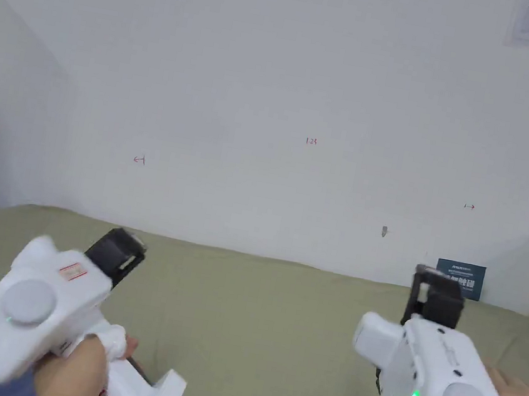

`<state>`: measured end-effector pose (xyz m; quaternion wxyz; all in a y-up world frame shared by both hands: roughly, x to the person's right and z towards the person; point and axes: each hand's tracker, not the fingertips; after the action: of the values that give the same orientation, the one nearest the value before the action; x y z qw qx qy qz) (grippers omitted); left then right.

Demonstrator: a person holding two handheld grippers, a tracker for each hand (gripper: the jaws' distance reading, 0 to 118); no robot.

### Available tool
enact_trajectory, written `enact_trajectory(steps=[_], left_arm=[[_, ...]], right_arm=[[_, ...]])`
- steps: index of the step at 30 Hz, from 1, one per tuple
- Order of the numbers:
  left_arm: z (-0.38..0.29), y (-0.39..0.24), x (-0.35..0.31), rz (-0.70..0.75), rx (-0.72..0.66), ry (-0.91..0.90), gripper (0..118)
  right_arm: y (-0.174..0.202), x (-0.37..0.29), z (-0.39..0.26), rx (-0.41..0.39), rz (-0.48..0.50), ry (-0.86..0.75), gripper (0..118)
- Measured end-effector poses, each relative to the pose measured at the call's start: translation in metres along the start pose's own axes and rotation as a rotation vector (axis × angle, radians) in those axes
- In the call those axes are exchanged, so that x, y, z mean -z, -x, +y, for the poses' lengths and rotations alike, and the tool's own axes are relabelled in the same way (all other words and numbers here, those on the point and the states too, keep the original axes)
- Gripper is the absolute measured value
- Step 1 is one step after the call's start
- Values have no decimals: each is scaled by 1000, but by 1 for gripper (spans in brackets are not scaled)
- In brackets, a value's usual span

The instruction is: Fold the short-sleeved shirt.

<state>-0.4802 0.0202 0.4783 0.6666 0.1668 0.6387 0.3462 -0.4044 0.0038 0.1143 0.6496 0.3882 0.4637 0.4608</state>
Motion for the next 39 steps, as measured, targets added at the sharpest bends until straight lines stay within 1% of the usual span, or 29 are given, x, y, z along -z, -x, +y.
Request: enact_trajectory(steps=[1, 2, 4, 5, 7, 8, 9, 10, 12, 13, 15, 17, 20, 22, 23, 25, 27, 28, 29, 30, 31, 32, 33, 34, 35, 36, 37, 38, 39], left_arm=[[5, -21, -7, 44, 241, -65, 118], [2, -37, -11, 50, 422, -127, 118], [-7, -62, -23, -11, 723, -230, 118], [-9, -68, -28, -33, 812, -257, 118], [-24, -81, -36, -11, 988, -331, 118], [-30, -85, -37, 3, 1026, -354, 118], [-32, -82, -38, -6, 1029, -353, 118], [-34, -81, -38, -27, 984, -336, 118], [-38, -79, -37, -55, 883, -291, 118], [-37, -73, -33, -39, 833, -284, 118], [-40, -69, -32, 8, 772, -298, 118], [-39, -63, -32, -3, 732, -314, 118], [-35, -63, -29, -4, 747, -270, 118], [-34, -63, -26, 10, 767, -257, 118], [-32, -63, -25, 10, 767, -244, 118], [-29, -65, -23, 23, 762, -226, 118], [-28, -66, -21, 74, 787, -199, 118], [-29, -65, -20, 62, 784, -201, 118], [-30, -62, -20, 51, 781, -198, 118], [-32, -60, -20, 51, 780, -189, 111], [-36, -56, -21, 44, 770, -170, 69], [-40, -53, -23, 39, 762, -167, 5], [-47, -49, -25, 45, 751, -186, 0], [-50, -46, -22, 49, 739, -186, 0], [-53, -41, -22, 94, 723, -215, 0], [-53, -36, -23, 69, 712, -207, 0], [-52, -31, -21, 52, 704, -190, 0], [-52, -30, -20, 62, 707, -185, 0], [-51, -29, -20, 79, 705, -179, 0]], right_arm=[[-13, 0, -1, 164, 14, 24, 117], [-25, 1, -3, 306, 23, 45, 117], [-48, 5, -15, 646, 54, 81, 117], [-57, 5, -23, 803, 60, 98, 117], [-65, 9, -45, 1137, 67, 116, 117], [-66, 6, -55, 1233, 57, 112, 117], [-65, 2, -63, 1319, 44, 100, 117], [-61, -2, -67, 1343, 19, 101, 117], [-51, -6, -69, 1303, -18, 133, 117], [-48, -6, -69, 1281, -4, 137, 117], [-41, -7, -66, 1273, 35, 139, 117], [-39, -4, -65, 1240, 42, 139, 117], [-52, -20, -53, 1205, 22, 129, 117], [-59, -19, -51, 1216, 29, 124, 117], [-54, -13, -54, 1223, 32, 125, 117], [-58, -12, -52, 1230, 26, 122, 117], [-64, -14, -49, 1227, 27, 122, 117], [-62, -15, -50, 1225, 36, 120, 114], [-59, -16, -50, 1223, 42, 120, 108], [-54, -19, -49, 1213, 41, 126, 92], [-48, -19, -50, 1198, 42, 126, 45], [-44, -21, -49, 1183, 42, 127, 4], [-39, -22, -48, 1170, 41, 140, 0], [-33, -23, -49, 1161, 57, 159, 0], [-24, -18, -60, 1176, 53, 152, 0], [-21, -19, -63, 1197, 87, 156, 0], [-19, -20, -64, 1190, 109, 164, 0], [-16, -21, -63, 1180, 102, 167, 0], [-26, -31, -59, 1169, 101, 167, 0]])
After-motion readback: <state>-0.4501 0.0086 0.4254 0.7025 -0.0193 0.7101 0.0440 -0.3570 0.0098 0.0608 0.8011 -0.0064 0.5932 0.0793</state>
